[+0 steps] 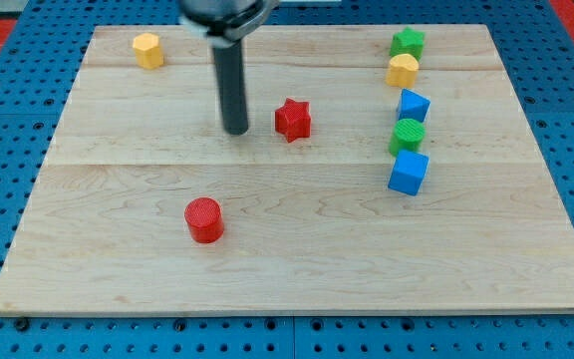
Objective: Move the red star above the blue triangle
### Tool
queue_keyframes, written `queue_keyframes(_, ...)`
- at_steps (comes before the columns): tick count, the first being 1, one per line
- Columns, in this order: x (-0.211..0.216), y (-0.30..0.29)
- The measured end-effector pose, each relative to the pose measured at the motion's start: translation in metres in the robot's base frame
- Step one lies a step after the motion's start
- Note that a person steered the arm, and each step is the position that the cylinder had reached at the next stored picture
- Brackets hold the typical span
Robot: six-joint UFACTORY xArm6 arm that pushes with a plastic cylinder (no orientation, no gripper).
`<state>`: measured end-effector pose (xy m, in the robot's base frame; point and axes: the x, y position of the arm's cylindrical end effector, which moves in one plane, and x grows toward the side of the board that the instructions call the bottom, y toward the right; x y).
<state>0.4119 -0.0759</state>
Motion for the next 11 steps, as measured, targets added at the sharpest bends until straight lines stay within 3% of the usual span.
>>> queue_keyframes(1, -0.016, 0.070)
queue_keyframes(2, -0.070, 0.097)
queue_keyframes(3, -0.087, 0.120)
queue_keyframes(4, -0.097, 0.089)
queue_keyframes(5, -0.122, 0.097)
queue_keyframes(6, -0.106, 0.146)
queue_keyframes(7, -0.092, 0.138)
queue_keyframes(8, -0.044, 0.101)
queue_keyframes(11, -0.080, 0.142)
